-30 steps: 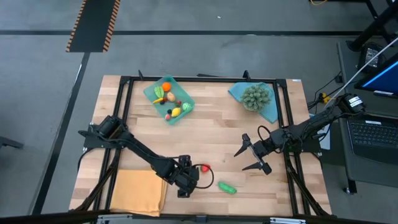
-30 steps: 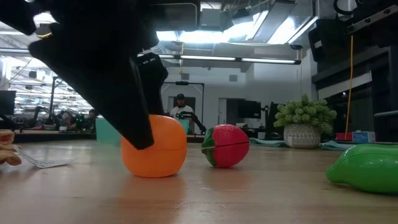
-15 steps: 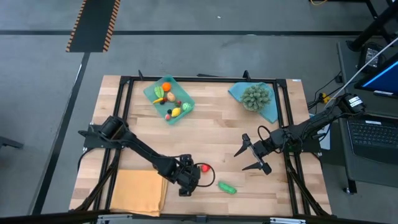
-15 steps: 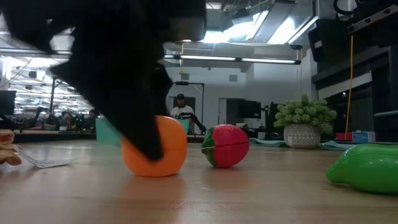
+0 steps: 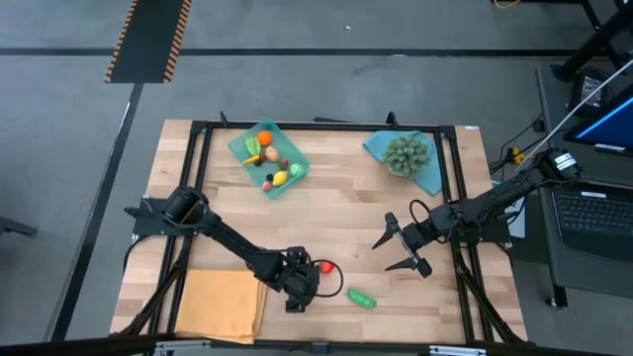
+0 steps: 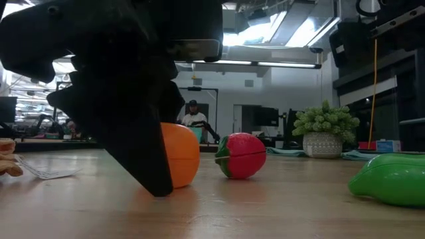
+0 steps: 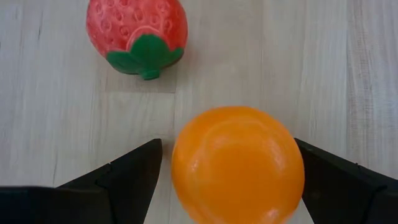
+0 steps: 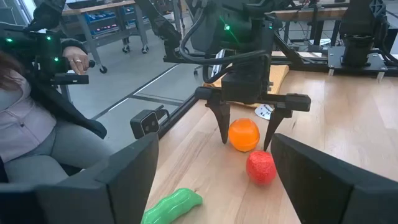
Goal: Pick and placing Produce into tupperware
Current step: Put the orange into the blue bin
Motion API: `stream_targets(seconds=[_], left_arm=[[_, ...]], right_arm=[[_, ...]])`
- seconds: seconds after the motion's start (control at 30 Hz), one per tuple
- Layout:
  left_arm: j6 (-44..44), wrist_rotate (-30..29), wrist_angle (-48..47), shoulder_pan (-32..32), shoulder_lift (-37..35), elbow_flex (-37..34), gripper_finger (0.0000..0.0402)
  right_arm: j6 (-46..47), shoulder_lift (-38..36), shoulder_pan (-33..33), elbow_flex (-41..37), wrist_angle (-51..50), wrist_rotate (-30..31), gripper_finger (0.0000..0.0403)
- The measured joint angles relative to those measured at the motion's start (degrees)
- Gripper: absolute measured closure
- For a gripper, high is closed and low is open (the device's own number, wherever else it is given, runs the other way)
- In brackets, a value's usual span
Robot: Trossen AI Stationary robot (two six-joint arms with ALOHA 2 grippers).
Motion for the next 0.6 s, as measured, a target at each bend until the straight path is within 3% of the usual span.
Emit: stream_targets(seconds=[0.17, 0.47, 0.6], left_arm=[[-0.39, 0.12, 0.01, -0.02, 0.00, 0.00, 0.0088], [-0.39, 0.20, -0.07, -0.02, 0.00, 0.00, 0.0160], [-0.41, 1.01, -0.11, 0.11, -0.02, 0.00, 0.0163]], right_arm=[[0.00, 0.00, 0.00, 0.00, -0.22, 0.00, 0.0091], [-0.02, 0.00, 0.00, 0.00, -0.33, 0.00, 0.0091], [-0.02, 0.00, 0.00, 0.00, -0.50, 0.00, 0.0091]])
